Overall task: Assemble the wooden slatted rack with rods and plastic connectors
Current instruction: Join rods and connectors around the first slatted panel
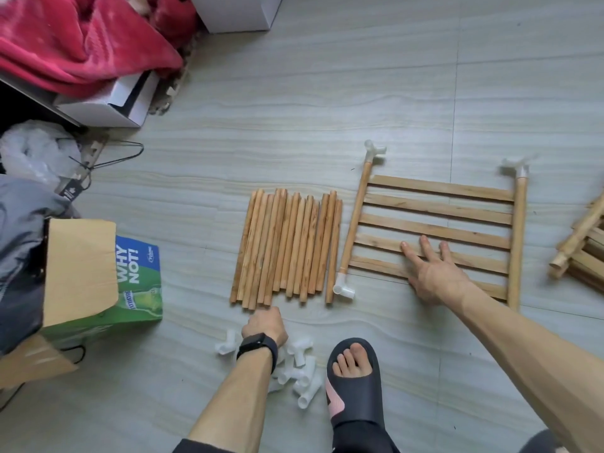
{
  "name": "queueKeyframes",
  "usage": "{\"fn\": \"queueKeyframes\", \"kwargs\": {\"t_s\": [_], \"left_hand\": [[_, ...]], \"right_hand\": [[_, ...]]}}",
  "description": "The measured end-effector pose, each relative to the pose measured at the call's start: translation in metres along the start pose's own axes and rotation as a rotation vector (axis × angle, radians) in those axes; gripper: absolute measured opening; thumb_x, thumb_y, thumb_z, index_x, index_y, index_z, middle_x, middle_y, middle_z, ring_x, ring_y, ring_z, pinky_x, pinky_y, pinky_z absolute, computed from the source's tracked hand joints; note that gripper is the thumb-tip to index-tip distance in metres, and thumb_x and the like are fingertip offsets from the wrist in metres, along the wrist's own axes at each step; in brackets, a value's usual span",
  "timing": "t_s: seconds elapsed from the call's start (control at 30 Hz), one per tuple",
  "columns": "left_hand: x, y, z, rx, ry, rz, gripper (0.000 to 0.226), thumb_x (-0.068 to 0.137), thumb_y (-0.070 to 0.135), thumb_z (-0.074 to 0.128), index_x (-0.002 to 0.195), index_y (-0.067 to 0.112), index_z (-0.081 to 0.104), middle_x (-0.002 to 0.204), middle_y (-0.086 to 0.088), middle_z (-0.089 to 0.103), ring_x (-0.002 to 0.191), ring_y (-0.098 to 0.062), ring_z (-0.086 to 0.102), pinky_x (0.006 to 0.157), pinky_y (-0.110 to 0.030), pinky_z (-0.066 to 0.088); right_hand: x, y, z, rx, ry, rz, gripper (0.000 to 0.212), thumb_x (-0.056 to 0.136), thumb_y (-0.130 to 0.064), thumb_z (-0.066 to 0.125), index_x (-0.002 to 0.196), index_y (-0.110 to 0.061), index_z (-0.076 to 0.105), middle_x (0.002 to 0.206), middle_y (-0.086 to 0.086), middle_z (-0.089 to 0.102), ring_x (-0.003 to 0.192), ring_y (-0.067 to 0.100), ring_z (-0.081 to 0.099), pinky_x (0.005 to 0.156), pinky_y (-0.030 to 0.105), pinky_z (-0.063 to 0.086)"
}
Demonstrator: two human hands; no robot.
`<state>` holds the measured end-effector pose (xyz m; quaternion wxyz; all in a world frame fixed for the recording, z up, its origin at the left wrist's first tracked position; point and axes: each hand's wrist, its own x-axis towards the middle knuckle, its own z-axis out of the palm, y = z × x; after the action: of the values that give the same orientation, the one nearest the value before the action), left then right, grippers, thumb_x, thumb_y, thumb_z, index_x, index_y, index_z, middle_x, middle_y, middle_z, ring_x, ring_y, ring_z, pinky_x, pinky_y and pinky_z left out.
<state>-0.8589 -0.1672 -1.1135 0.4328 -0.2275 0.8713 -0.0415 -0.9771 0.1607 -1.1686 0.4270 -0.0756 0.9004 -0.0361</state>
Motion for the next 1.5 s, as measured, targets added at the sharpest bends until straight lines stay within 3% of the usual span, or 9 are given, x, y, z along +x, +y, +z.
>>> {"fn": "queueKeyframes", "kwargs": {"t_s": [0.23, 0.3, 0.4, 0.57, 0.77, 0.9, 1.07, 1.37, 1.5], "left_hand": [[-0.005, -0.001, 0.002, -0.061, 0.026, 0.105, 0.021, 0.091, 0.019, 0.046, 0.108, 0.025, 0.056, 0.113, -0.001, 0.063, 0.100, -0.022, 0.061, 0.086, -0.036, 0.053], [-0.002, 0.007, -0.020, -0.291, -0.039, 0.153, 0.009, 0.090, 0.028, 0.058, 0.099, 0.025, 0.060, 0.106, 0.002, 0.067, 0.089, -0.016, 0.063, 0.081, -0.033, 0.056], [-0.014, 0.042, -0.068, -0.726, -0.183, 0.298, 0.023, 0.091, 0.033, 0.073, 0.103, 0.016, 0.065, 0.095, 0.000, 0.071, 0.068, -0.011, 0.060, 0.062, -0.024, 0.049], [-0.055, 0.139, -0.121, -0.944, -0.207, 0.585, 0.037, 0.088, 0.045, 0.075, 0.107, 0.014, 0.069, 0.097, 0.000, 0.077, 0.073, -0.010, 0.066, 0.073, -0.030, 0.050], [-0.096, 0.240, -0.120, -0.884, -0.261, 0.734, 0.035, 0.089, 0.052, 0.071, 0.079, 0.021, 0.059, 0.089, -0.003, 0.078, 0.069, -0.014, 0.061, 0.063, -0.027, 0.042], [-0.103, 0.272, -0.093, -0.818, -0.298, 0.771, 0.036, 0.088, 0.048, 0.074, 0.078, 0.019, 0.055, 0.079, -0.002, 0.075, 0.057, -0.006, 0.061, 0.051, -0.017, 0.042], [-0.097, 0.282, -0.049, -0.805, -0.360, 0.676, 0.040, 0.092, 0.054, 0.066, 0.082, 0.017, 0.055, 0.075, 0.003, 0.072, 0.063, -0.012, 0.061, 0.058, -0.023, 0.042], [-0.094, 0.285, -0.031, -0.694, -0.401, 0.598, 0.044, 0.094, 0.059, 0.059, 0.076, 0.019, 0.056, 0.072, 0.004, 0.068, 0.060, -0.011, 0.057, 0.056, -0.023, 0.039], [-0.088, 0.292, -0.026, -0.594, -0.272, 0.685, 0.050, 0.097, 0.061, 0.050, 0.077, 0.017, 0.060, 0.073, 0.006, 0.070, 0.065, -0.014, 0.061, 0.064, -0.028, 0.051]], "right_hand": [[-0.009, 0.003, -0.014, -0.012, -0.024, -0.022, 0.080, 0.102, -0.038, 0.040, 0.156, -0.043, -0.019, 0.168, 0.000, -0.020, 0.154, 0.040, -0.011, 0.123, 0.057, 0.018], [-0.013, 0.004, -0.028, -0.015, -0.021, -0.041, 0.072, 0.103, -0.043, 0.040, 0.160, -0.041, -0.004, 0.171, 0.001, -0.006, 0.156, 0.037, 0.003, 0.123, 0.054, 0.022], [-0.034, 0.011, -0.051, 0.052, 0.030, -0.100, 0.069, 0.100, -0.054, 0.046, 0.159, -0.025, 0.025, 0.163, 0.009, 0.033, 0.148, 0.031, 0.034, 0.120, 0.040, 0.031], [-0.110, 0.029, -0.071, 0.531, 0.071, -0.169, 0.064, 0.092, -0.055, 0.065, 0.147, -0.029, 0.045, 0.133, 0.000, 0.065, 0.116, 0.017, 0.063, 0.101, 0.030, 0.048], [-0.179, 0.058, -0.034, 1.147, 0.331, -0.115, 0.037, 0.092, -0.034, 0.074, 0.122, -0.044, 0.053, 0.106, -0.005, 0.072, 0.083, 0.010, 0.075, 0.078, 0.022, 0.058], [-0.177, 0.071, 0.008, 1.444, 0.519, 0.035, 0.024, 0.091, -0.035, 0.074, 0.112, -0.042, 0.064, 0.101, -0.005, 0.074, 0.081, 0.016, 0.076, 0.080, 0.031, 0.057], [-0.164, 0.077, 0.046, 1.747, 0.418, 0.211, 0.020, 0.100, -0.028, 0.062, 0.110, -0.011, 0.068, 0.098, 0.006, 0.075, 0.085, 0.023, 0.076, 0.077, 0.030, 0.059], [-0.158, 0.083, 0.064, 1.886, 0.285, 0.187, 0.033, 0.092, -0.032, 0.072, 0.118, -0.010, 0.069, 0.109, 0.006, 0.075, 0.096, 0.026, 0.075, 0.086, 0.036, 0.058], [-0.153, 0.083, 0.068, 1.866, 0.298, 0.220, 0.029, 0.093, -0.028, 0.073, 0.116, -0.010, 0.069, 0.108, 0.007, 0.075, 0.089, 0.022, 0.075, 0.082, 0.032, 0.058]]}}
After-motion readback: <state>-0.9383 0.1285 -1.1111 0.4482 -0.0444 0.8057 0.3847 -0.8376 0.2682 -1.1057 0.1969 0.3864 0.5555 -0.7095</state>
